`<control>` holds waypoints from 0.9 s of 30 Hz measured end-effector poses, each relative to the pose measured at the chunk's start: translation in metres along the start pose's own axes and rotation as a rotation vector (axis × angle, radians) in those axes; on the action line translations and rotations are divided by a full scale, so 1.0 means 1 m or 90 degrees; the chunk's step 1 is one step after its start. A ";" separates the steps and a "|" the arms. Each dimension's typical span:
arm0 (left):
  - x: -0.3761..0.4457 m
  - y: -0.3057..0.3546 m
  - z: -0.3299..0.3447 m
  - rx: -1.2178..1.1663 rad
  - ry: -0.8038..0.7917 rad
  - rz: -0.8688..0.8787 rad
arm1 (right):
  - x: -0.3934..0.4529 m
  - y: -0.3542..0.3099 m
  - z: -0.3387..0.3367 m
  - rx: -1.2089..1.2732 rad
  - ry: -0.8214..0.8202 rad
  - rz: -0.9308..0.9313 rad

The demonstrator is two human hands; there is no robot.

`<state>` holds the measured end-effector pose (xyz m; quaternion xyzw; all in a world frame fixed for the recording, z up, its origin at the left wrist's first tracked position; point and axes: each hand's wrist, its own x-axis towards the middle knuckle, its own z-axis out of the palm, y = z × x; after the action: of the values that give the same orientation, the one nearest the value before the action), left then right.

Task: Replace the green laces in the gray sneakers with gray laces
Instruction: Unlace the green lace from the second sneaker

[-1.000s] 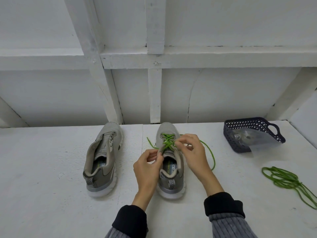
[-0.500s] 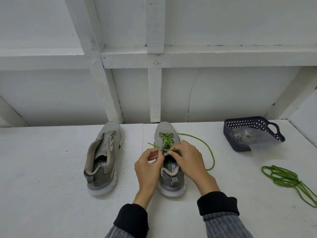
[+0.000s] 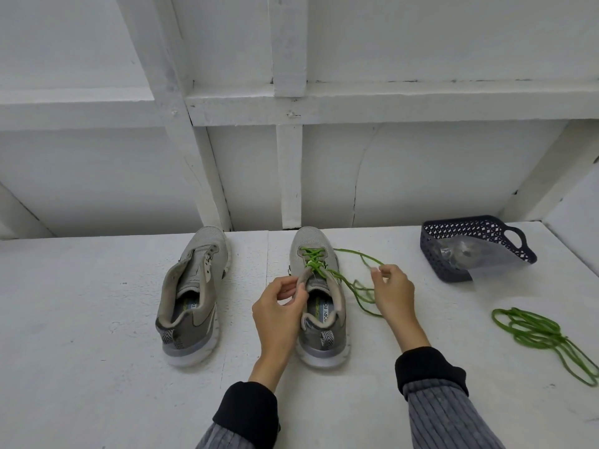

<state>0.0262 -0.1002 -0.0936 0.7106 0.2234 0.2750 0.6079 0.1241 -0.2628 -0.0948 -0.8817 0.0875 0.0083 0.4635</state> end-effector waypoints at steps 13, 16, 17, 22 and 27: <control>0.010 0.000 -0.004 0.153 -0.077 0.090 | -0.049 -0.027 0.023 0.012 -0.029 -0.221; 0.022 0.005 -0.001 0.312 -0.138 0.213 | -0.050 -0.027 0.023 0.041 -0.036 -0.215; 0.026 0.008 0.002 0.368 -0.154 0.259 | -0.050 -0.027 0.023 0.054 -0.038 -0.209; 0.048 0.014 0.016 0.508 -0.190 0.443 | -0.050 -0.024 0.026 0.119 -0.038 -0.179; 0.045 0.010 0.015 0.277 -0.129 0.268 | -0.050 -0.022 0.026 0.145 -0.032 -0.182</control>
<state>0.0697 -0.0842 -0.0799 0.8783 0.0632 0.2680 0.3908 0.0804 -0.2218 -0.0866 -0.8266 -0.0500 -0.0460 0.5586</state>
